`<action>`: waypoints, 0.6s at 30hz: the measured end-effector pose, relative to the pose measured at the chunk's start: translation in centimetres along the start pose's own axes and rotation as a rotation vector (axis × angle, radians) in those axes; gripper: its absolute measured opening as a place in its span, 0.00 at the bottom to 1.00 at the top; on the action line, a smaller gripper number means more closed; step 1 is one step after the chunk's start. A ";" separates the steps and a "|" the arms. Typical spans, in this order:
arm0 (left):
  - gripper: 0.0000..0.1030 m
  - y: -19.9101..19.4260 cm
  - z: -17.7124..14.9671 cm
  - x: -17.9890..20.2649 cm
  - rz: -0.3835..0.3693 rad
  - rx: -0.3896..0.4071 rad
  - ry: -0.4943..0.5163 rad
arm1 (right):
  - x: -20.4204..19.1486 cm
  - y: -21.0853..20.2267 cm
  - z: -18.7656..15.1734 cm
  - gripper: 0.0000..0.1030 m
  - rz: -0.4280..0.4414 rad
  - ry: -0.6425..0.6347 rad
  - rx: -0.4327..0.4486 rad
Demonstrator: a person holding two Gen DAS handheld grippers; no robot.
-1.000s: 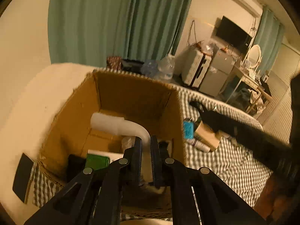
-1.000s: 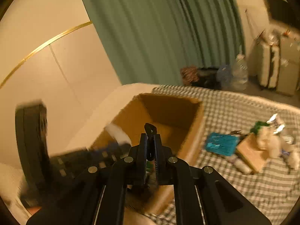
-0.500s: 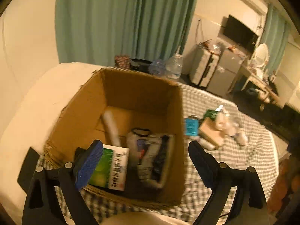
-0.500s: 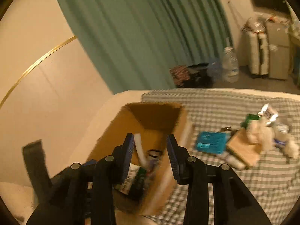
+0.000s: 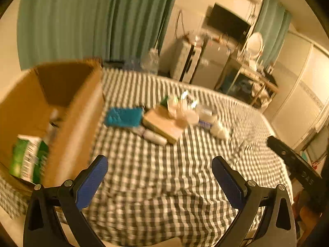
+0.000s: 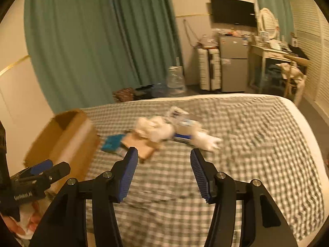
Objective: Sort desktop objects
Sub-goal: 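Grasp white cotton pad with left gripper while right gripper grasps white deodorant stick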
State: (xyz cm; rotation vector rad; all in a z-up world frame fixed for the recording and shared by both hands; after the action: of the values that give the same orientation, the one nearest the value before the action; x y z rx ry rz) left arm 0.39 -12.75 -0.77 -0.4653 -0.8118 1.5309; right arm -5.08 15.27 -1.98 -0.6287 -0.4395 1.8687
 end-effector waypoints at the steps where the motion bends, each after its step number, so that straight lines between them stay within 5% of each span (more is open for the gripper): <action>1: 1.00 1.2 -0.1 0.5 0.020 -0.022 -0.001 | 1.0 0.4 -0.3 0.60 0.000 0.019 0.003; 7: 1.00 4.9 1.2 1.8 0.176 0.045 -0.069 | 5.5 3.4 -1.1 0.64 -0.020 0.120 0.003; 15: 1.00 13.1 6.0 3.2 0.123 0.008 0.016 | 5.6 7.8 0.8 0.64 0.092 0.164 -0.005; 18: 1.00 16.1 7.1 3.4 0.065 -0.025 0.019 | 4.8 10.0 1.6 0.64 0.071 0.143 -0.023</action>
State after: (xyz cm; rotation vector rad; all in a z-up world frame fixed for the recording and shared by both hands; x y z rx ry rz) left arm -16.24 -10.57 -7.09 -0.5283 -0.8080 1.5753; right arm -14.89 16.09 -7.45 -0.7969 -0.3500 1.8730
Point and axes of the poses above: each gripper's, at about its wrist camera, not at the fingertips, and y roughly the way its jaws point, x to its right, z to its top, the point moved 1 cm from there along y, roughly the way its jaws point, and after that the axes turned 4 degrees about z, right-handed, at the moved point
